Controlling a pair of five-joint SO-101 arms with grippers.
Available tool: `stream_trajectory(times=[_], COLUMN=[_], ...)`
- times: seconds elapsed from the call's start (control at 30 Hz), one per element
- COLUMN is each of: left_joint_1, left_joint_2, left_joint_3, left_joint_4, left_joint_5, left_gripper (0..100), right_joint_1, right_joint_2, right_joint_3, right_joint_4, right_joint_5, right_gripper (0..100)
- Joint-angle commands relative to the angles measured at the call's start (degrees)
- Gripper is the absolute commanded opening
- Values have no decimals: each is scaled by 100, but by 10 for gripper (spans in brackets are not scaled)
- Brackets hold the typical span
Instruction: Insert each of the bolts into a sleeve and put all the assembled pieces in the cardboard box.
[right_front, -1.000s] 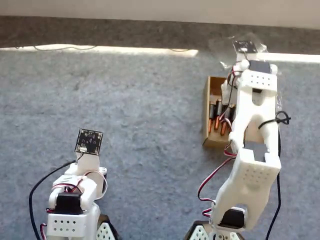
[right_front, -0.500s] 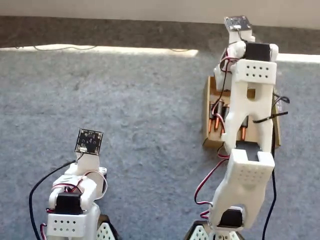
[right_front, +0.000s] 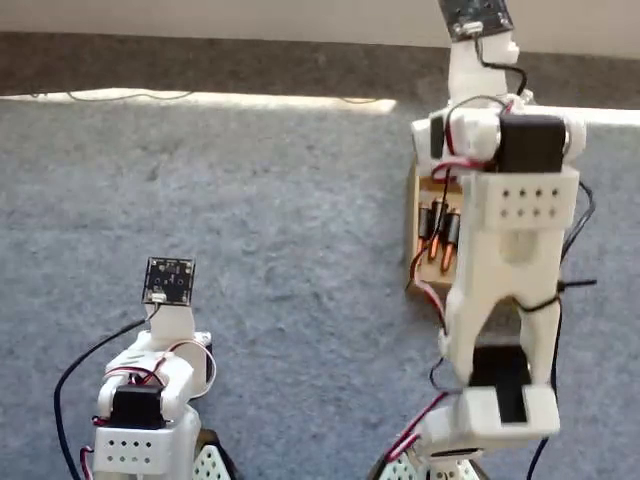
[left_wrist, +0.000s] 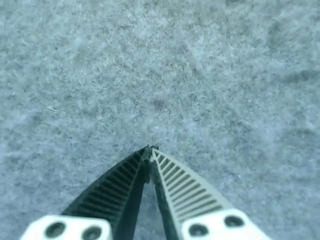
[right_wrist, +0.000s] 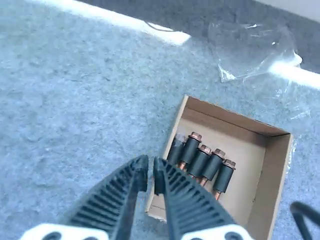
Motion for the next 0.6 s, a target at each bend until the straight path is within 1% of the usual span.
stream_trajectory(times=[0.0, 0.13, 0.3, 0.43, 0.57], left_joint_1=[-75, -75, -75, -75, -84], left_joint_2=[-48, -48, -48, -48, -48], left_joint_3=[127, 127, 127, 127, 127], left_joint_4=[35, 35, 35, 35, 35], left_joint_5=[70, 70, 70, 70, 70], left_gripper=[5, 5, 5, 5, 5], right_joint_1=[-365, -585, -549, -259, 136], right_joint_2=[-1209, -2211, -3160, -3890, -4620], right_joint_3=[523, 1138, 2105, 2985, 3512], right_joint_4=[110, 101, 101, 92, 92], right_joint_5=[35, 35, 26, 26, 26], right_gripper=[5, 5, 5, 5, 5])
